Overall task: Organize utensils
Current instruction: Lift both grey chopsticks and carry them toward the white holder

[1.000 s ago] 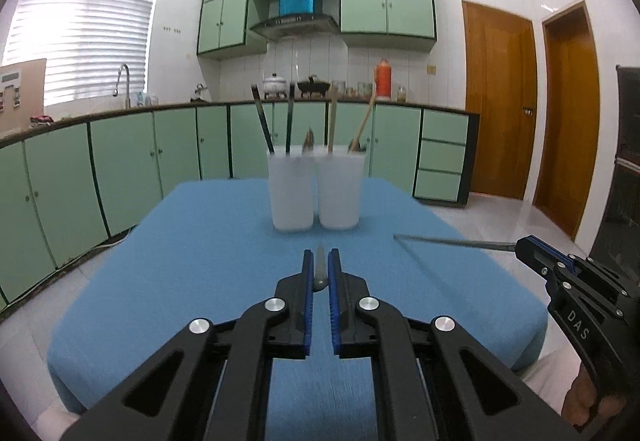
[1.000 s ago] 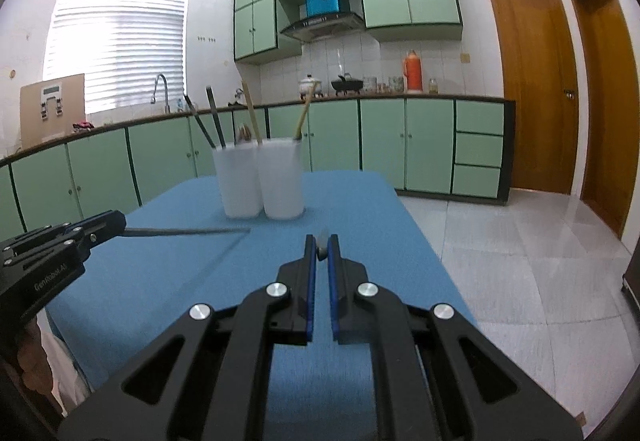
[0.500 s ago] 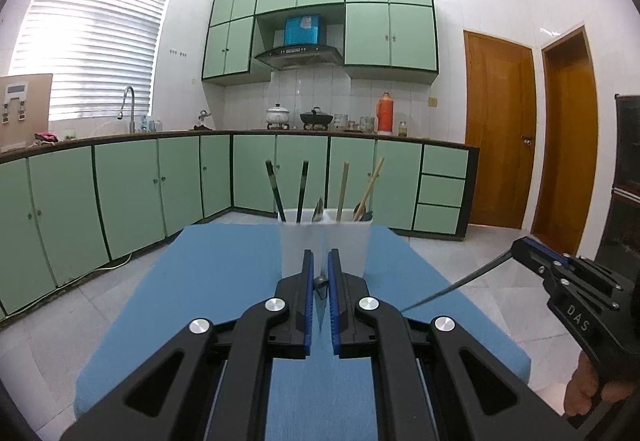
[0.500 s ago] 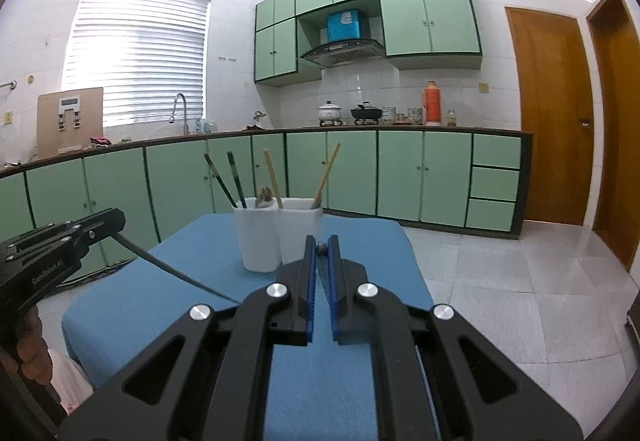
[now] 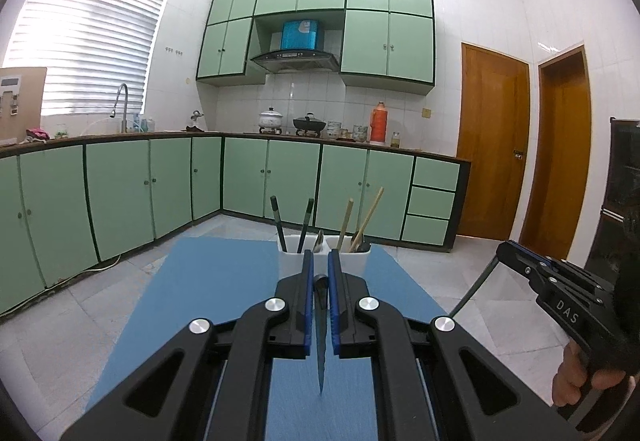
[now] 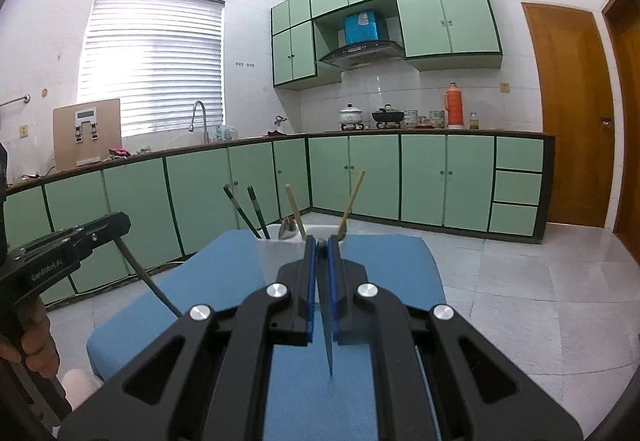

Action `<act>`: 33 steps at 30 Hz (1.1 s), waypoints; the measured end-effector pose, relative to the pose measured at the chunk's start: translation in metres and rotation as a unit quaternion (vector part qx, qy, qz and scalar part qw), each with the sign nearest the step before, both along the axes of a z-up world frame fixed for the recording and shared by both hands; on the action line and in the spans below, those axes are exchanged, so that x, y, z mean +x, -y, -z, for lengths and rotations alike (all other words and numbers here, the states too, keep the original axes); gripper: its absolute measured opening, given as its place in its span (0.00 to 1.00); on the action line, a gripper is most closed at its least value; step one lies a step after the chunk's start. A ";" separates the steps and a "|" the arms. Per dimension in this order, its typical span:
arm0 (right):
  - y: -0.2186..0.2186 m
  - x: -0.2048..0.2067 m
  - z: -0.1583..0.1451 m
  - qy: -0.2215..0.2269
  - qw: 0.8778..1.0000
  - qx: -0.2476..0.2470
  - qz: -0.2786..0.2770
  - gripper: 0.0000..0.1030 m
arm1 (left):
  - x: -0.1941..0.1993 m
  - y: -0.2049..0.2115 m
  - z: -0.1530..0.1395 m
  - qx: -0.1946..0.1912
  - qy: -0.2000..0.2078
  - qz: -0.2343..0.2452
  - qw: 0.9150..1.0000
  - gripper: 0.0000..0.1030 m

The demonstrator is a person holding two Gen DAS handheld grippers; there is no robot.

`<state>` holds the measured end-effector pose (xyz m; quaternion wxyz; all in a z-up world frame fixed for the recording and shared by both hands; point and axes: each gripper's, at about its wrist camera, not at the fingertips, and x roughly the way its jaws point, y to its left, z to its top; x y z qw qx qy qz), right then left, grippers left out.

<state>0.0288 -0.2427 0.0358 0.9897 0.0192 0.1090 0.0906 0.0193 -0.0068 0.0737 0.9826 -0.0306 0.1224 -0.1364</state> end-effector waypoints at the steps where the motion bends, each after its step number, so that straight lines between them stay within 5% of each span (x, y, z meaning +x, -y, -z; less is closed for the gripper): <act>1: -0.001 0.002 -0.002 0.000 1.000 0.000 -0.003 0.05 | 0.002 -0.002 -0.001 0.000 0.000 0.000 1.000 0.07; 21: -0.014 0.038 -0.053 0.027 0.999 -0.008 -0.035 0.05 | 0.027 -0.030 -0.046 -0.006 0.042 -0.037 0.998 0.07; 33: -0.004 0.088 -0.098 0.066 0.997 0.004 -0.025 0.05 | 0.081 -0.056 -0.090 -0.015 0.085 -0.078 0.993 0.07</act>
